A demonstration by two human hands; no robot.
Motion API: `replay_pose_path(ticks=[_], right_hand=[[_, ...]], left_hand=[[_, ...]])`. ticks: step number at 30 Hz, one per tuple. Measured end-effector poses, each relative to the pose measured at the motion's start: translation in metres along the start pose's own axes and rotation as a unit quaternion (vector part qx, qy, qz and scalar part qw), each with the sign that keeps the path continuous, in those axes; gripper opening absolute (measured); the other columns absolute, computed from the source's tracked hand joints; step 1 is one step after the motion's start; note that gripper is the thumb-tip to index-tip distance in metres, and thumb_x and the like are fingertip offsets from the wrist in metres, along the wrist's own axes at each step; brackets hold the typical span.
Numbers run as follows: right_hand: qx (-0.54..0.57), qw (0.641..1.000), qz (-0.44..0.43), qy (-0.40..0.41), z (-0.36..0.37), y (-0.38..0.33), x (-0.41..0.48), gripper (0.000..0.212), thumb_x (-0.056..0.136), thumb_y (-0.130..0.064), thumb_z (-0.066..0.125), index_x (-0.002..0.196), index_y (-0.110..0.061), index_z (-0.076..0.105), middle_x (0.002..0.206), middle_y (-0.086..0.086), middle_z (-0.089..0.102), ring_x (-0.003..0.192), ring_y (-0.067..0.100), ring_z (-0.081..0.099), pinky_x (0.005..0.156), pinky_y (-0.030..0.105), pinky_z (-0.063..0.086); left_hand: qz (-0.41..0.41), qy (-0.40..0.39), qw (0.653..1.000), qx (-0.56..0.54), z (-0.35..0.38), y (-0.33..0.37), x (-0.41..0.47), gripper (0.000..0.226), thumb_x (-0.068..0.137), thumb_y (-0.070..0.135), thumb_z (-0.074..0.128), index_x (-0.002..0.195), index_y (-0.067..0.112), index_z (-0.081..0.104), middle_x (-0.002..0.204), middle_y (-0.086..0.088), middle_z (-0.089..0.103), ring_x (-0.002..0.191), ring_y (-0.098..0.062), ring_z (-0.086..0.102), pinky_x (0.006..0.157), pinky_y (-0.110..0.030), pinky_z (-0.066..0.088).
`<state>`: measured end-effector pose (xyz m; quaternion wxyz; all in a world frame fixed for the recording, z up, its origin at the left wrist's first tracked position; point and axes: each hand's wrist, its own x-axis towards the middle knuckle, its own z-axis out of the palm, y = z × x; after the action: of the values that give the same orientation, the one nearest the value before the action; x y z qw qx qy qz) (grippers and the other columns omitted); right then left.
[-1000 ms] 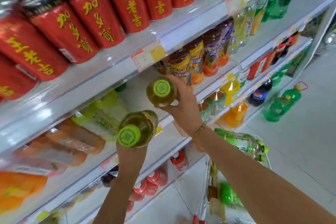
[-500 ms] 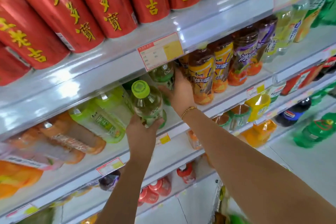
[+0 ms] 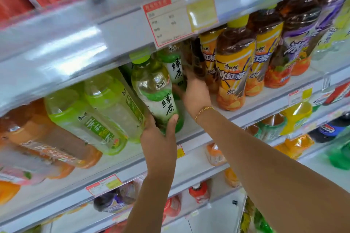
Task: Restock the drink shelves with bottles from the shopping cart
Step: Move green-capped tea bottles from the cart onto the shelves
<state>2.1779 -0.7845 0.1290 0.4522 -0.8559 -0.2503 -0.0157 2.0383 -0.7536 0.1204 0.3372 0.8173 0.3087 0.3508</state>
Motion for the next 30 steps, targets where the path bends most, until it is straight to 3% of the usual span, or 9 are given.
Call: replay_pose_path(ticks=[5,10,13,16,19,23,25,28,30], right_hand=[[0.025,0.999,0.032,-0.036,0.030,0.000,0.055,0.064,0.081,-0.037,0.067,0.136,-0.020,0.038,0.120,0.014,0.059,0.109,0.031,0.057,0.089,0.037,0.050],[0.114,0.990,0.070,-0.039,0.052,-0.006,0.086,0.064,0.073,-0.033,0.075,0.127,-0.009,0.049,0.122,0.015,0.058,0.112,0.031,0.053,0.092,0.040,0.047],[0.173,0.975,0.108,-0.087,0.056,-0.011,0.100,0.049,0.081,-0.027,0.069,0.124,-0.007,0.055,0.121,0.015,0.060,0.111,0.031,0.057,0.095,0.043,0.048],[0.278,0.937,0.139,-0.158,0.052,-0.017,0.101,0.036,0.093,-0.013,0.053,0.126,0.002,0.052,0.121,0.019,0.059,0.112,0.033,0.058,0.091,0.037,0.050],[0.417,0.872,0.190,-0.171,0.039,-0.025,0.085,0.036,0.095,-0.008,0.049,0.129,0.004,0.049,0.105,0.016,0.054,0.088,0.026,0.057,0.068,0.028,0.048],[0.295,0.939,0.133,-0.119,0.012,-0.017,0.042,0.030,0.095,-0.019,0.048,0.110,0.003,0.062,0.095,0.018,0.062,0.083,0.025,0.058,0.089,0.047,0.049],[0.282,0.952,0.097,-0.068,-0.007,-0.013,0.001,0.037,0.093,-0.037,0.046,0.097,-0.006,0.066,0.089,0.011,0.068,0.086,0.027,0.064,0.089,0.052,0.050],[0.213,0.975,0.046,-0.054,-0.032,-0.016,-0.045,0.041,0.088,-0.053,0.051,0.092,-0.015,0.066,0.086,0.000,0.070,0.086,0.016,0.065,0.085,0.040,0.051],[0.077,0.995,-0.001,-0.061,-0.032,-0.016,-0.052,0.041,0.084,-0.048,0.060,0.109,-0.015,0.062,0.098,0.001,0.068,0.093,0.017,0.061,0.082,0.031,0.048]], left_hand=[[0.003,0.008,1.000,0.016,-0.008,-0.005,-0.002,0.026,0.086,0.029,0.065,0.080,0.009,0.050,0.060,0.011,0.045,0.052,-0.001,0.042,0.048,-0.008,0.033],[-0.003,-0.009,1.000,-0.013,-0.012,-0.009,-0.009,0.022,0.085,0.029,0.064,0.092,0.009,0.057,0.071,0.008,0.060,0.064,0.010,0.054,0.053,-0.004,0.037],[-0.003,-0.010,1.000,-0.026,-0.012,-0.011,-0.009,0.024,0.084,0.030,0.066,0.096,0.010,0.059,0.078,0.008,0.064,0.071,0.010,0.057,0.054,-0.004,0.038],[-0.002,-0.002,1.000,-0.024,-0.011,-0.013,-0.009,0.026,0.083,0.029,0.067,0.095,0.007,0.059,0.075,0.006,0.062,0.067,0.010,0.055,0.054,-0.003,0.037],[-0.008,0.007,1.000,-0.022,-0.010,-0.011,-0.009,0.027,0.082,0.031,0.067,0.097,0.009,0.060,0.077,0.003,0.064,0.067,0.007,0.056,0.054,-0.002,0.036],[-0.034,0.018,0.999,-0.032,-0.003,-0.004,-0.003,0.029,0.083,0.031,0.068,0.096,0.007,0.059,0.076,0.004,0.059,0.065,-0.006,0.051,0.054,-0.002,0.035],[-0.043,0.018,0.998,-0.033,0.006,-0.001,0.007,0.034,0.082,0.031,0.069,0.097,0.003,0.059,0.075,0.003,0.054,0.061,-0.009,0.043,0.052,-0.005,0.033],[-0.031,-0.004,0.999,-0.005,0.016,-0.001,0.025,0.035,0.078,0.023,0.074,0.101,0.001,0.059,0.076,0.000,0.057,0.061,-0.014,0.050,0.051,-0.013,0.031],[-0.003,-0.049,0.998,0.036,0.020,-0.005,0.032,0.041,0.077,0.013,0.073,0.113,0.002,0.058,0.087,-0.007,0.065,0.074,-0.023,0.059,0.059,-0.017,0.037]])
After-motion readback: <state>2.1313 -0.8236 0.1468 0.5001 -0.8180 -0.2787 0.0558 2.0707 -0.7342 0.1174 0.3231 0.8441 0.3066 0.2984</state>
